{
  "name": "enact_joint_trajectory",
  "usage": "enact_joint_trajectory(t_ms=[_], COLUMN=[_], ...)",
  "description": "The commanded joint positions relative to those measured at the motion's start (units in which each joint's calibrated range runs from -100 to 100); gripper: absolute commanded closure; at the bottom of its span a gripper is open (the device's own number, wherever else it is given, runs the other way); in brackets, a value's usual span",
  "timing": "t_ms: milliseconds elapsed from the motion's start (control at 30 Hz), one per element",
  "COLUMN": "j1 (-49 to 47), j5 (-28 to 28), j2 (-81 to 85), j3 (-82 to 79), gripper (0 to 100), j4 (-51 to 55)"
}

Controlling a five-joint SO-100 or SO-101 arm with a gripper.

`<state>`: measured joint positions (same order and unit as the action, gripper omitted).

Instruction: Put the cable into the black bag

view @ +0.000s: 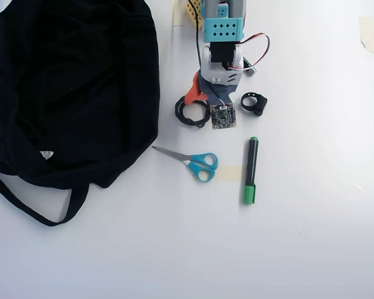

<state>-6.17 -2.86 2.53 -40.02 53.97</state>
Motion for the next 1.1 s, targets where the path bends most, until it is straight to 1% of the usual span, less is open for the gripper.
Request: enact_joint_trajectory(t_ms=[0, 200, 667, 767, 867, 900, 1067], j1=[0.26, -0.19, -0.19, -0.11, 0.11, 0.34, 0.49], j5=[-0.29, -0.29, 0.34, 0.39, 0.39, 0.39, 0.39], j2=[-2.7, -5.77, -5.85, -5.85, -5.77, -5.77, -5.69], j3=[1.2, 1.2, 1.29, 1.2, 1.2, 1.2, 1.2], gripper=[67, 67, 68, 73, 81, 85, 95], j4=[-2.98, -7.46, -7.46, -7.37, -7.37, -7.37, -7.37])
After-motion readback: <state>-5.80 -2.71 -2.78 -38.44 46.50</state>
